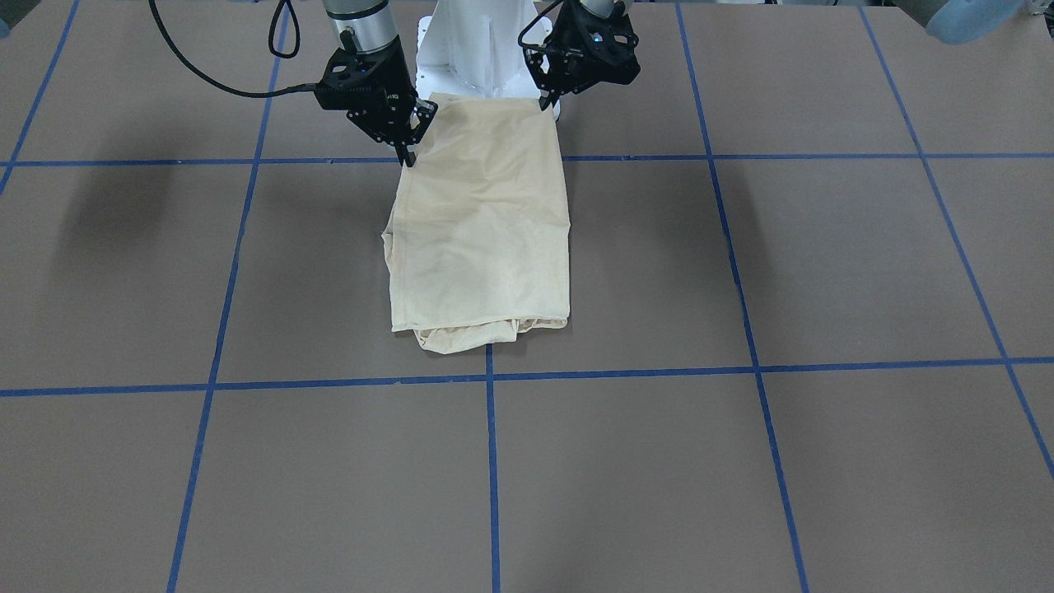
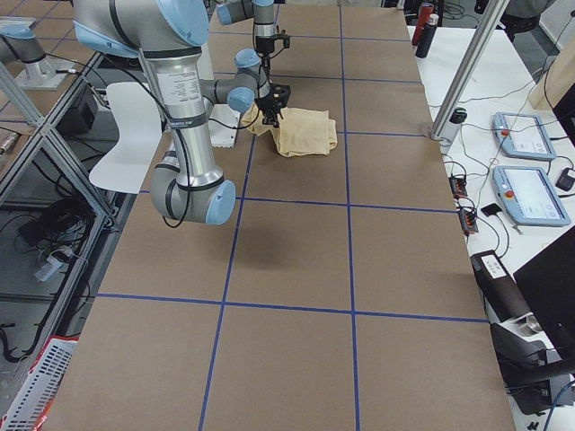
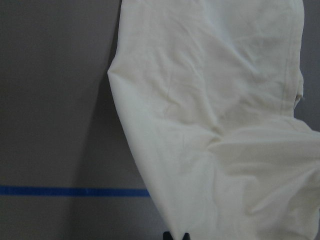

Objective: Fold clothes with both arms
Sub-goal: 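Lift the near edge with both grippers and fold it farther from the robot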

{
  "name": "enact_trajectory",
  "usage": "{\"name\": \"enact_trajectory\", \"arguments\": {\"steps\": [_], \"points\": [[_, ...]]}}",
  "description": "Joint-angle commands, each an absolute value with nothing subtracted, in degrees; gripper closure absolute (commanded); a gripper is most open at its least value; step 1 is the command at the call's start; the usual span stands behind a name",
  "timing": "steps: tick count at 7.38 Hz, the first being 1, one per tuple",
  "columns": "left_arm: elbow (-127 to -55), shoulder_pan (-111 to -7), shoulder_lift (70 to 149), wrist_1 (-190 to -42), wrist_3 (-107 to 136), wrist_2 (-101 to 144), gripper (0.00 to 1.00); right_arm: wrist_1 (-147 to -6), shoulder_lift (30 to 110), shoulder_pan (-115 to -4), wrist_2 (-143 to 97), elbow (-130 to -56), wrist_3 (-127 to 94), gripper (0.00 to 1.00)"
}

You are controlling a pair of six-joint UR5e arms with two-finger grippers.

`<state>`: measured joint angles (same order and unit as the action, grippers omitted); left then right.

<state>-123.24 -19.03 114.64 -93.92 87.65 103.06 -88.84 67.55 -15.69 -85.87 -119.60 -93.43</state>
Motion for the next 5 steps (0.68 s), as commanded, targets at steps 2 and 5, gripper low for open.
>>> {"name": "enact_trajectory", "arguments": {"steps": [2,5], "points": [[-117.4,-26.4,120.5,-91.1,81.8,103.9,1.0,-88.9,63.6,-22.0,-87.9,-112.9,-89.1,1.0],[-105.5,-31.9,126.5,-91.3,75.7,103.9,1.0,-88.2,59.7,-24.3,-87.9,-106.0,-88.1,1.0]]}}
